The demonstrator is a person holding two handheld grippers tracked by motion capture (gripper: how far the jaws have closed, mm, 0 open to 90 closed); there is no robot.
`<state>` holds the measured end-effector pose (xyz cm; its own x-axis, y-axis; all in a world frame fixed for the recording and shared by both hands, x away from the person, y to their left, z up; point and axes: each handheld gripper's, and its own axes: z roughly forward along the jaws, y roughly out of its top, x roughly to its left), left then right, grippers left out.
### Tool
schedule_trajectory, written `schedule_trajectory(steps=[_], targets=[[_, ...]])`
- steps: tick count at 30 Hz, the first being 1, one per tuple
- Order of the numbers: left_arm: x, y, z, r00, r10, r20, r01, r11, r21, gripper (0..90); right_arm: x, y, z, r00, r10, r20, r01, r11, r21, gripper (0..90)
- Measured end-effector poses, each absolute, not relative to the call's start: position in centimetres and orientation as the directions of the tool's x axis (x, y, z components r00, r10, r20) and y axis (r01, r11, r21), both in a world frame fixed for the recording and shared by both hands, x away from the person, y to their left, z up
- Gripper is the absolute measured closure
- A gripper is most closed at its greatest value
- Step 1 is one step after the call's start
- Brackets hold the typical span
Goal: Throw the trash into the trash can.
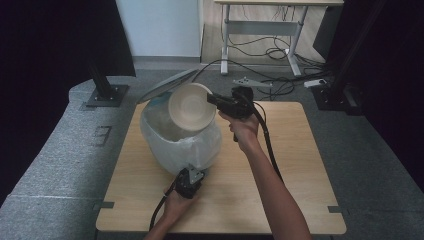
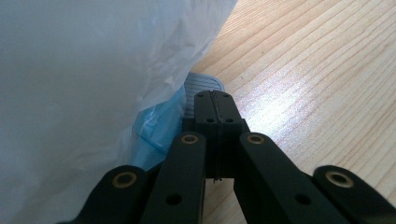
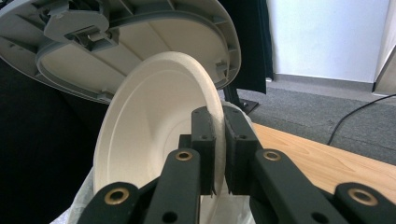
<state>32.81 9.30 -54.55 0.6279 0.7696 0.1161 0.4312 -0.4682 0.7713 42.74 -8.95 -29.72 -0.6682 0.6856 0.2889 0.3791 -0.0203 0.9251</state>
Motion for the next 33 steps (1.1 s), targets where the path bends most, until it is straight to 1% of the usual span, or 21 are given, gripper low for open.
schedule_trajectory(steps=[16, 19, 20, 21, 22, 24, 33], targets=[[32.8, 9.3, -54.6, 0.628, 0.769, 0.117, 0.431, -0.469, 0.771, 90.0, 43.2, -7.5, -29.5, -0.676, 0.681, 0.28, 0.374, -0.01, 0.927, 83.2], [32.8, 9.3, -54.5, 0.629, 0.769, 0.117, 0.431, -0.469, 0.771, 90.0, 43.4, -7.3, -29.6, -0.677, 0.68, 0.281, 0.374, -0.01, 0.927, 82.1], [32.8, 9.3, -54.5, 0.628, 0.769, 0.117, 0.43, -0.469, 0.771, 90.0, 43.6, -7.2, -29.7, -0.681, 0.676, 0.281, 0.373, -0.009, 0.928, 74.8], [32.8, 9.3, -54.5, 0.629, 0.769, 0.117, 0.43, -0.469, 0.771, 90.0, 43.7, -7.1, -29.8, -0.69, 0.667, 0.281, 0.374, -0.004, 0.928, 62.4], [32.8, 9.3, -54.6, 0.629, 0.769, 0.117, 0.43, -0.469, 0.771, 90.0, 43.8, -7.1, -29.9, -0.687, 0.675, 0.269, 0.373, 0.009, 0.928, 53.5], [32.8, 9.3, -54.6, 0.629, 0.769, 0.118, 0.43, -0.47, 0.771, 90.0, 43.4, -7.1, -30.0, -0.664, 0.714, 0.221, 0.349, 0.035, 0.936, 45.3], [32.8, 9.3, -54.6, 0.628, 0.769, 0.12, 0.429, -0.47, 0.771, 90.0, 42.6, -8.3, -29.7, -0.674, 0.714, 0.187, 0.322, 0.057, 0.945, 45.0]])
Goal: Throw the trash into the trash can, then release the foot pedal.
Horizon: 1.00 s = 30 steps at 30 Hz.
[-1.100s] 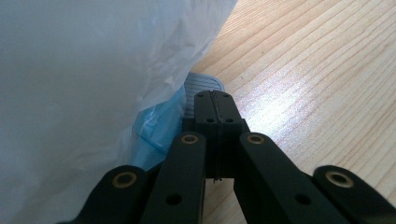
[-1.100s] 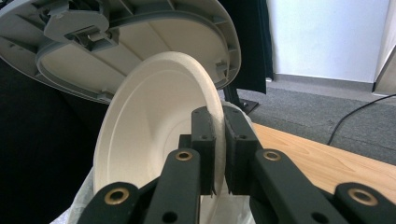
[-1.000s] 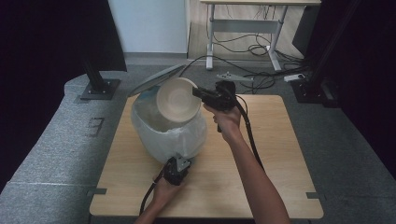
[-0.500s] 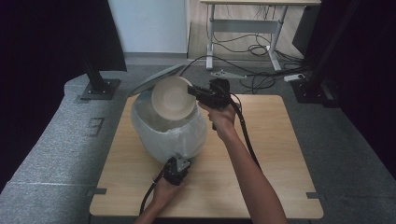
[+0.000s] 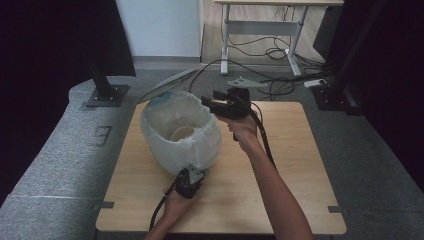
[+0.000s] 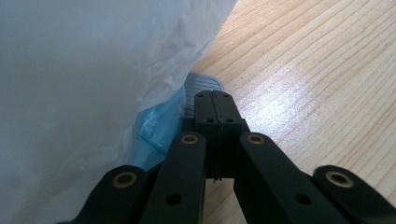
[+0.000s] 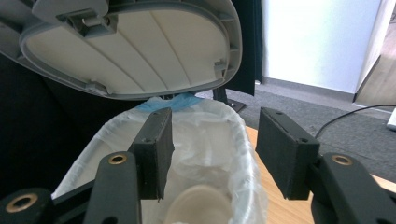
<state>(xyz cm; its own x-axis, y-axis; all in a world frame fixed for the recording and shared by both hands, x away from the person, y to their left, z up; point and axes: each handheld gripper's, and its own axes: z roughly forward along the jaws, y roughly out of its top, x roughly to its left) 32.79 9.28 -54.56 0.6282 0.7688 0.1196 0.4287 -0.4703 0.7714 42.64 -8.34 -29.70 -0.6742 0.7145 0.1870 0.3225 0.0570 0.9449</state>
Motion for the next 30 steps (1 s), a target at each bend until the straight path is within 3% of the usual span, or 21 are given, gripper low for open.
schedule_trajectory(steps=[30], targets=[[32.8, 9.3, -54.5, 0.629, 0.769, 0.118, 0.43, -0.47, 0.771, 90.0, 40.9, -13.6, -31.8, -0.659, 0.739, 0.143, 0.304, 0.087, 0.949, 47.4]])
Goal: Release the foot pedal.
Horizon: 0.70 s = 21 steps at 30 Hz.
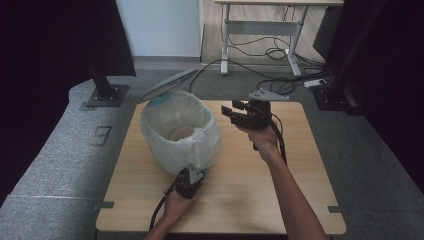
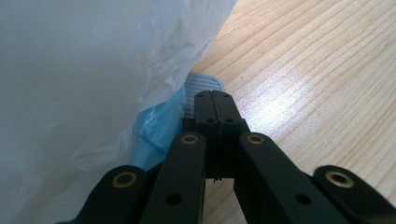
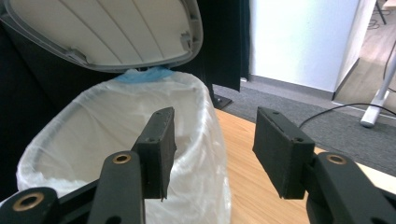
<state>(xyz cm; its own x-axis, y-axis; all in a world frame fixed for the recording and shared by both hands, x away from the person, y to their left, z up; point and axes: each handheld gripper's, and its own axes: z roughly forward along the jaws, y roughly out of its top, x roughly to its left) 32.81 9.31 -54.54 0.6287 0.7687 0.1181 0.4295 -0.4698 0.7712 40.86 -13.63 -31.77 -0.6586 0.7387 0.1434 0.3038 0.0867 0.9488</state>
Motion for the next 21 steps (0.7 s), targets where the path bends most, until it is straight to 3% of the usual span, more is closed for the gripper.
schedule_trajectory(steps=[19, 21], targets=[[32.8, 9.7, -54.1, 0.628, 0.773, 0.087, 0.435, -0.442, 0.785, 90.0, 40.1, -17.1, -34.1, -0.633, 0.757, 0.164, 0.334, 0.075, 0.94, 47.4], [32.6, 9.9, -53.8, 0.616, 0.783, 0.083, 0.433, -0.425, 0.795, 86.8, 39.9, -17.4, -34.4, -0.633, 0.757, 0.162, 0.336, 0.081, 0.938, 47.3]])
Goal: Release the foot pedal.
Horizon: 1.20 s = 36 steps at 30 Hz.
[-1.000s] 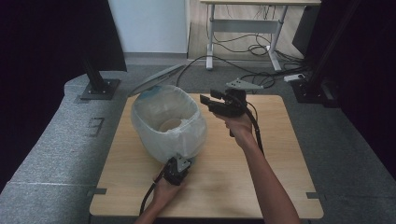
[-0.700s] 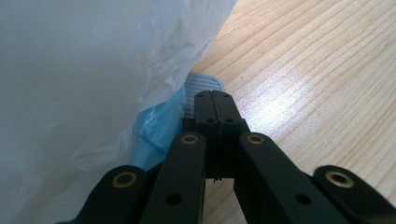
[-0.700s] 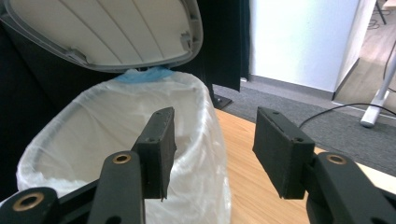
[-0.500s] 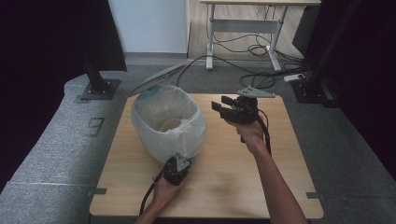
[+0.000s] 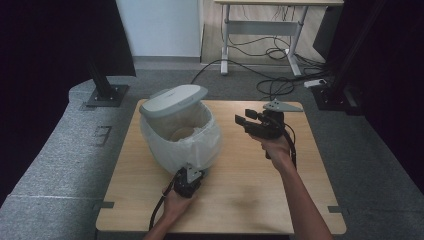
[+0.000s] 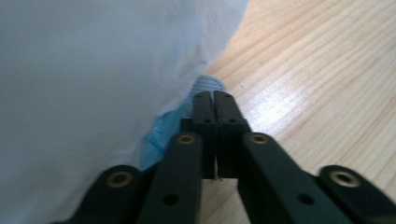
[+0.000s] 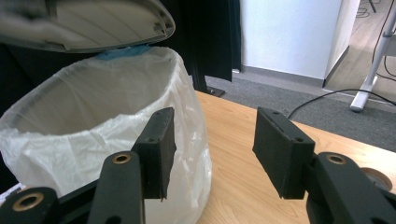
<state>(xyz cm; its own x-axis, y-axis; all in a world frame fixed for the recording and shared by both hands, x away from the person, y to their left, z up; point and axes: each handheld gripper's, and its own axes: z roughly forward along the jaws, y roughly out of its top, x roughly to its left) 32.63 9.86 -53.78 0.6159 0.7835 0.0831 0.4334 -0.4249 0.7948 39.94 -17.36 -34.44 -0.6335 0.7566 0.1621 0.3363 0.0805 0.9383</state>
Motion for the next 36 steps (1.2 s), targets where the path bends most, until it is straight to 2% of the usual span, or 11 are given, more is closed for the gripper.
schedule_trajectory(steps=[4, 5, 6, 8, 11, 17, 36], targets=[[32.6, 10.3, -53.3, 0.606, 0.793, 0.058, 0.429, -0.388, 0.816, 82.9, 39.7, -17.6, -34.8, -0.635, 0.757, 0.156, 0.336, 0.088, 0.938, 47.2], [32.7, 10.5, -53.2, 0.615, 0.788, 0.039, 0.44, -0.384, 0.812, 75.9, 39.6, -17.8, -35.0, -0.634, 0.759, 0.148, 0.335, 0.098, 0.937, 47.2], [32.7, 10.5, -53.3, 0.621, 0.783, 0.029, 0.449, -0.385, 0.806, 74.2, 39.5, -17.9, -35.1, -0.634, 0.76, 0.144, 0.334, 0.101, 0.937, 47.1], [32.5, 10.4, -53.3, 0.628, 0.777, 0.047, 0.437, -0.401, 0.805, 72.9, 39.5, -18.0, -35.2, -0.633, 0.761, 0.141, 0.334, 0.104, 0.937, 47.1], [32.1, 10.1, -53.1, 0.629, 0.776, 0.05, 0.432, -0.402, 0.807, 64.6, 39.2, -18.3, -35.6, -0.635, 0.761, 0.134, 0.331, 0.112, 0.937, 46.6], [31.5, 10.2, -52.4, 0.644, 0.764, 0.048, 0.408, -0.396, 0.823, 58.0, 38.5, -19.2, -36.9, -0.638, 0.761, 0.117, 0.33, 0.132, 0.935, 46.3], [30.4, 11.5, -51.3, 0.686, 0.727, -0.011, 0.408, -0.372, 0.834, 54.6, 35.9, -23.8, -42.1, -0.597, 0.79, 0.137, 0.357, 0.109, 0.928, 46.4]])
